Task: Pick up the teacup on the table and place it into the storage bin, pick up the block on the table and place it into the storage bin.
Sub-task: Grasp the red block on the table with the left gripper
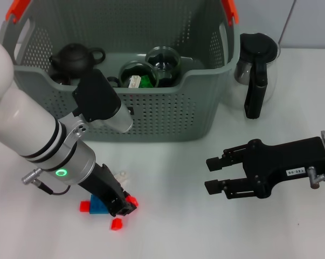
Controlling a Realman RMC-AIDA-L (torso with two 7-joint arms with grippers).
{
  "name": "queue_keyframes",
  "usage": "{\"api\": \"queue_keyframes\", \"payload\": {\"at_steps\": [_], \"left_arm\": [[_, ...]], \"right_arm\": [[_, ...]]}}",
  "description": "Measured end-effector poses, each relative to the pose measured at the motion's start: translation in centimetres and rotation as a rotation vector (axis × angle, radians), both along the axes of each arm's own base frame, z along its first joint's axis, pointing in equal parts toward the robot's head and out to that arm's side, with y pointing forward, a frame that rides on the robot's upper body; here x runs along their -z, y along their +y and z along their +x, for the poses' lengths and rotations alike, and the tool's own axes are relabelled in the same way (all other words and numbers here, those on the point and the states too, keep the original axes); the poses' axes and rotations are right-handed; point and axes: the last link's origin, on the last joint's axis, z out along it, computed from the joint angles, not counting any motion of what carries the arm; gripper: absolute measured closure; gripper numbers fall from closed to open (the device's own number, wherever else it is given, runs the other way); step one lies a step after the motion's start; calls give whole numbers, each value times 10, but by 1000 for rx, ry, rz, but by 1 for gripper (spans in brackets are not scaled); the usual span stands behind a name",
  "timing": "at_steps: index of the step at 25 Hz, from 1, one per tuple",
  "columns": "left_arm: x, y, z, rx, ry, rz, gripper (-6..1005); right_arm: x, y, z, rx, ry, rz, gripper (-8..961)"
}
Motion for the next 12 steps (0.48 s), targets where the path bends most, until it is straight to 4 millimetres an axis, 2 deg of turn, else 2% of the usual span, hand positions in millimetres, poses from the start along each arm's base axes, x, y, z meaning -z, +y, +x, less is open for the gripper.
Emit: {"api": "queue_keyframes", "payload": {"at_steps": [2,4,10,12], "left_arm": [[0,0,0,-2,0,1,544],[0,1,0,-5,0,4,777],[-5,1,4,-16,-13,3,809],[-16,1,8,-26,-39,-4,808]], "right_arm": [[0,0,0,0,0,0,390],[0,0,0,-1,0,0,390],[0,0,0,-1,1,-1,390],[0,0,0,-1,1,-2,390]]}}
